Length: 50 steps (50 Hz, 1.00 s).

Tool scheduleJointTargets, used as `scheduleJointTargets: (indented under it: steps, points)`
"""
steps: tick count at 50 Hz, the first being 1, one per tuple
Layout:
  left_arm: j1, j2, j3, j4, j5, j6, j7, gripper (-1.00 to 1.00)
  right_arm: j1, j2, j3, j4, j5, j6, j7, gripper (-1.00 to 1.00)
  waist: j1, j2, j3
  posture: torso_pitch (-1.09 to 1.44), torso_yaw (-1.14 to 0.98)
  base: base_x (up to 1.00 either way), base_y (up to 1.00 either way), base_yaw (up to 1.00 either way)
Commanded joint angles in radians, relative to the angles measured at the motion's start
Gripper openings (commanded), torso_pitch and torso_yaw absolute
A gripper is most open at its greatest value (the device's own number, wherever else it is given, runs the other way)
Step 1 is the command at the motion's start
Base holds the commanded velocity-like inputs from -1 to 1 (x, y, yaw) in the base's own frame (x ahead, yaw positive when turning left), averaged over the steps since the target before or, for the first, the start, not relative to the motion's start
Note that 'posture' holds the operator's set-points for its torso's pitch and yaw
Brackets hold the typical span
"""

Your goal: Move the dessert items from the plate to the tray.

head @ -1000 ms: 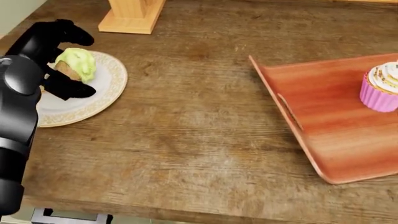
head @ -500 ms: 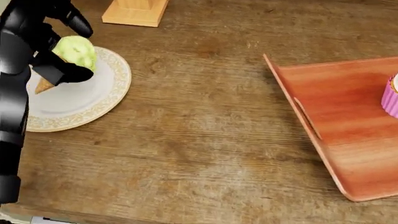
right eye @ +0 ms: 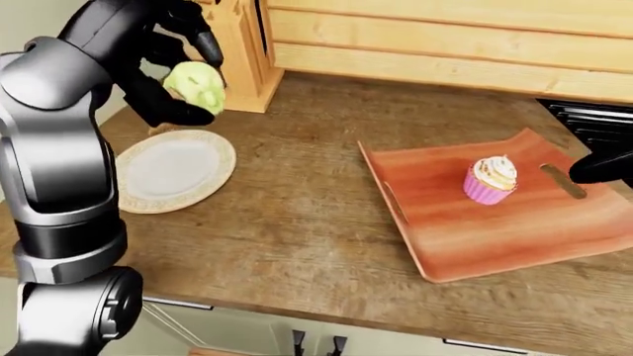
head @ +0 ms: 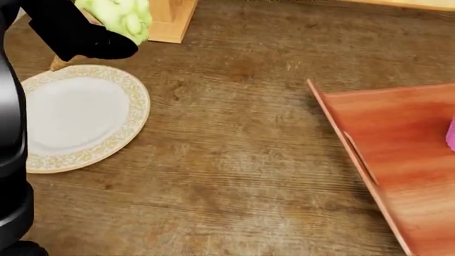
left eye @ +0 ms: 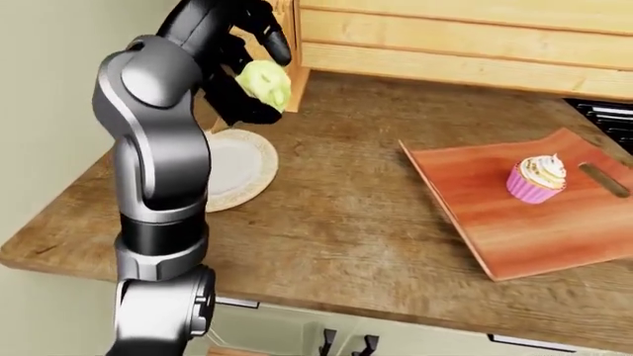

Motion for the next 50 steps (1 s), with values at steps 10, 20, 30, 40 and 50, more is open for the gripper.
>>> scheduleJointTargets:
  steps: [10, 20, 30, 40, 50]
  points:
    - [-0.115, -0.105, -0.054, -0.029, 0.134, -0.008, -0.071, -1.0, 0.123, -0.101, -0.175, -0.039, 0.174, 0.001, -0.088, 1.0, -0.02, -0.027, -0.014, 0.0, -0.13, 0.0, 0.0, 0.0]
    - [-0.18, -0.209, -0.072, 0.069, 0.173, -0.046, -0.041, -1.0, 0.262, -0.096, -0.318, -0.061, 0.234, -0.027, -0.105, 1.0, -0.049, -0.048, -0.016, 0.0, -0.18, 0.0, 0.0, 0.0]
    - [-0.216, -0.256, -0.086, 0.119, 0.181, -0.071, -0.023, -1.0, 0.356, -0.067, -0.438, -0.078, 0.22, -0.055, -0.061, 1.0, -0.095, -0.053, -0.022, 0.0, -0.23, 0.0, 0.0, 0.0]
    - [-0.225, -0.281, -0.091, 0.139, 0.178, -0.095, -0.01, -1.0, 0.424, -0.047, -0.559, -0.089, 0.176, -0.082, 0.024, 1.0, -0.17, -0.046, -0.036, 0.0, -0.28, 0.0, 0.0, 0.0]
    - [-0.23, -0.316, -0.11, 0.117, 0.201, -0.075, -0.019, -1.0, 0.455, -0.038, -0.636, -0.07, 0.149, -0.119, 0.079, 1.0, -0.267, -0.043, -0.053, 0.0, -0.33, 0.0, 0.0, 0.0]
